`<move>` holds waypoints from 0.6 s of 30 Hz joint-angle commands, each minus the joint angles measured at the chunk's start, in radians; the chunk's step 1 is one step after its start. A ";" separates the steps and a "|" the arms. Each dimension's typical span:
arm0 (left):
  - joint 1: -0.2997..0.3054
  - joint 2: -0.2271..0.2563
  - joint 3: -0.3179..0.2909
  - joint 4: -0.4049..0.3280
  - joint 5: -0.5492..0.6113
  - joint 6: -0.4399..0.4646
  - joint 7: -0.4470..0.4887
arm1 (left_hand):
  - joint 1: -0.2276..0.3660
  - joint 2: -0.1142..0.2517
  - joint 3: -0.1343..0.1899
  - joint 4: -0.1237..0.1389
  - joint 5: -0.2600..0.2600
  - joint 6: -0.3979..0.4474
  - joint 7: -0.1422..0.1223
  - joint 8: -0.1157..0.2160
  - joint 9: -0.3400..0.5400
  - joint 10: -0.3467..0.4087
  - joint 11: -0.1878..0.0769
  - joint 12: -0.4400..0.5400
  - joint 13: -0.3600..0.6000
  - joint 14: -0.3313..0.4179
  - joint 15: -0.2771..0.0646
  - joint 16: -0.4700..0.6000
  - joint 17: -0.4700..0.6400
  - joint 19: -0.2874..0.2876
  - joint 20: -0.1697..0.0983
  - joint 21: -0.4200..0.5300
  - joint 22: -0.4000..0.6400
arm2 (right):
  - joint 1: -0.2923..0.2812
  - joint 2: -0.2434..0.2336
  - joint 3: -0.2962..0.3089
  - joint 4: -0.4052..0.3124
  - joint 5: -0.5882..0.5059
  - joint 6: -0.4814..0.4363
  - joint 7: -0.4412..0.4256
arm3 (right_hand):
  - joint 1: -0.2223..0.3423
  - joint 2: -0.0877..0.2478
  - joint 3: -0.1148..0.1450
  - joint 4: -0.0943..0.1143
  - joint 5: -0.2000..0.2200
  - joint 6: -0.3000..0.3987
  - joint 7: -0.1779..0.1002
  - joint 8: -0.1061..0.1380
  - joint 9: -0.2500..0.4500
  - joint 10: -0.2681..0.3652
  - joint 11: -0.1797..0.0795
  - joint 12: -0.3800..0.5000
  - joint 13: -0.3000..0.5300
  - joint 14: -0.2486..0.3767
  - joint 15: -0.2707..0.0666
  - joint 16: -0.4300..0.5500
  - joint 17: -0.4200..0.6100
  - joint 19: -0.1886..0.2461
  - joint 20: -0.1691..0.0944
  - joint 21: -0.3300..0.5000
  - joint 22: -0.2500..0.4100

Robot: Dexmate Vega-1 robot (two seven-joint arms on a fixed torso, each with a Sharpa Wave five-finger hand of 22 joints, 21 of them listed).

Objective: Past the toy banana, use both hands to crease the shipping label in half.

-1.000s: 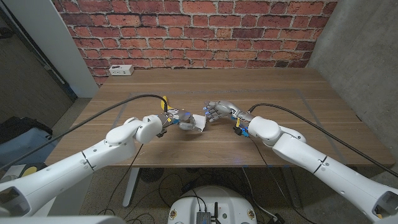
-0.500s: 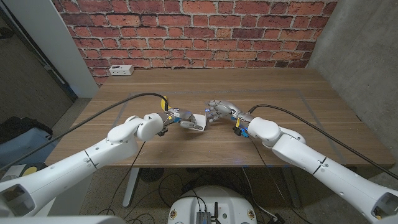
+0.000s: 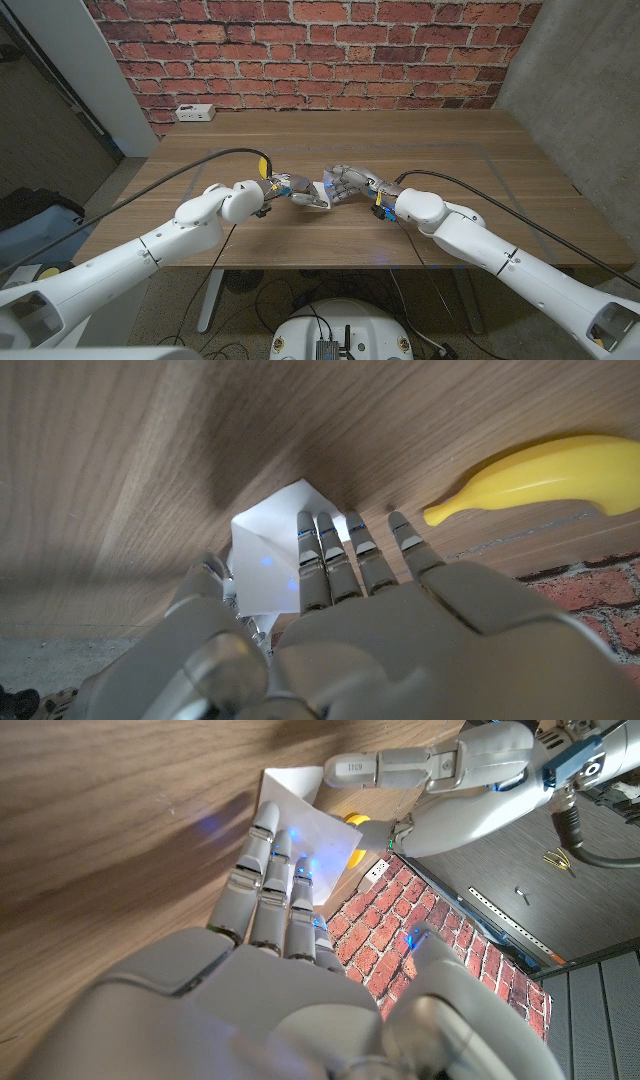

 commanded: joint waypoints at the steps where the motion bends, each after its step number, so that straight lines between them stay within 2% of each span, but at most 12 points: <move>1: -0.012 -0.005 0.009 0.016 -0.014 -0.006 -0.007 | -0.009 0.003 0.000 0.007 0.006 0.005 -0.005 0.003 0.003 0.003 -0.005 -0.003 0.001 -0.004 -0.048 -0.004 0.001 0.010 -0.003 0.005 0.001 | 0.036 0.015 -0.023 0.045 0.013 0.013 0.042 | -0.016 0.000 -0.012 0.002 0.005 -0.017 0.007 0.007 0.001 -0.018 -0.003 -0.011 0.001 -0.032 -0.002 -0.010 0.001 -0.028 -0.007 -0.009 0.003; 4: -0.009 -0.003 0.008 0.014 -0.013 -0.003 -0.003 | -0.011 0.003 -0.001 0.007 0.006 0.006 -0.007 0.004 0.003 0.004 -0.008 -0.003 0.001 -0.005 -0.050 -0.005 0.001 0.010 -0.003 0.005 0.001 | 0.043 0.018 -0.028 0.054 0.008 0.025 0.049 | -0.018 -0.001 -0.015 0.001 0.007 -0.026 0.000 0.006 0.001 -0.036 -0.003 -0.016 0.000 -0.059 -0.003 -0.016 0.000 -0.046 -0.007 -0.012 0.003; 7: -0.006 0.000 0.006 0.011 -0.016 -0.002 0.000 | -0.013 -0.001 -0.005 0.006 0.006 0.025 -0.014 0.011 0.003 0.015 -0.023 0.000 0.001 -0.002 -0.057 -0.004 0.001 0.010 -0.007 0.004 0.000 | 0.050 0.022 -0.031 0.063 0.008 0.033 0.058 | -0.010 0.010 -0.009 -0.004 0.013 -0.048 -0.005 0.004 0.000 -0.091 -0.004 -0.027 -0.002 -0.127 -0.009 -0.024 -0.004 -0.066 -0.015 -0.010 0.002; 10: -0.001 0.003 0.005 0.005 -0.015 0.003 0.004 | -0.014 -0.002 -0.006 0.006 0.007 0.023 -0.013 0.010 0.003 0.013 -0.020 -0.002 0.001 -0.003 -0.055 -0.005 0.001 0.010 -0.005 0.003 0.000 | 0.061 0.023 -0.040 0.070 0.003 0.032 0.072 | -0.013 0.012 -0.011 -0.002 0.013 -0.050 -0.005 0.005 0.000 -0.098 -0.003 -0.026 -0.002 -0.122 -0.006 -0.018 -0.003 -0.075 -0.019 -0.012 0.001; 13: 0.002 0.006 0.004 0.000 -0.015 0.006 0.005 | -0.014 -0.004 -0.007 0.005 0.007 0.032 -0.018 0.012 0.003 0.017 -0.028 -0.002 0.001 -0.002 -0.059 -0.005 0.000 0.010 -0.009 0.003 0.000 | 0.071 0.024 -0.046 0.075 -0.001 0.031 0.084 | -0.008 0.014 -0.008 -0.007 0.015 -0.069 -0.011 0.003 0.000 -0.142 -0.004 -0.030 -0.003 -0.173 -0.010 -0.023 -0.006 -0.101 -0.024 -0.014 0.001; 18: 0.006 0.010 0.000 -0.004 -0.016 0.006 0.013 | -0.014 -0.006 -0.009 0.003 0.008 0.035 -0.019 0.012 0.003 0.020 -0.026 -0.002 0.001 -0.003 -0.061 -0.005 0.000 0.010 -0.010 0.002 -0.001 | 0.088 0.024 -0.057 0.077 -0.003 0.017 0.110 | -0.008 0.016 -0.007 -0.007 0.016 -0.071 -0.009 0.004 0.000 -0.152 -0.004 -0.029 -0.003 -0.181 -0.009 -0.021 -0.006 -0.106 -0.027 -0.014 0.001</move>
